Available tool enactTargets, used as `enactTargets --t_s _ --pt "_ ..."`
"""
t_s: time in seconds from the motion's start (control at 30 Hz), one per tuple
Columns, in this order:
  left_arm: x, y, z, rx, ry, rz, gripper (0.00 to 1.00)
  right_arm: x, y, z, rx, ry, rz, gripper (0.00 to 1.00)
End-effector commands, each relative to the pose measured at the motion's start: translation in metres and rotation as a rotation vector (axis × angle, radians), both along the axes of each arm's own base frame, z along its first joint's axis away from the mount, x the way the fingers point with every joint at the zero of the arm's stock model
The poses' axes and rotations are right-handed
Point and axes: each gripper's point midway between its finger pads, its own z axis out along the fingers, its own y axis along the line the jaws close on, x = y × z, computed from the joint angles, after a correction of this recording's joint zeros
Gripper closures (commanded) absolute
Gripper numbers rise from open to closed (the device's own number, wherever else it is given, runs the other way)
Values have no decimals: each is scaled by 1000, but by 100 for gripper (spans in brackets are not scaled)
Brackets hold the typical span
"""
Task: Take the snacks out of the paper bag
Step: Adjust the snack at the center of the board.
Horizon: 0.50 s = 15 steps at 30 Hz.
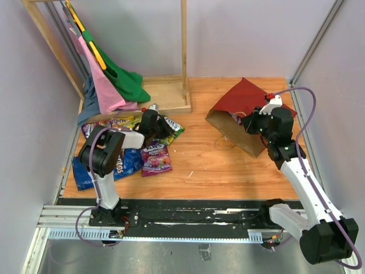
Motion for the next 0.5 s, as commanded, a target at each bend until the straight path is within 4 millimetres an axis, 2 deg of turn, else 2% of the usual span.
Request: enactTargets --t_s 0.0,0.17,0.27,0.37,0.47 --pt "0 -6 -23 24 39 -71 82 0 -1 7 2 -33 11 99" --pt "1 -13 -35 49 59 -153 79 -1 -2 7 -3 -36 6 99" --pt "1 -13 -30 70 45 -176 78 -1 -1 6 -2 -33 9 99" --pt "1 -13 -4 58 -30 -188 74 -1 -2 5 -2 -31 7 99" --pt "2 -8 38 70 -127 -186 67 0 0 4 -1 -27 12 99"
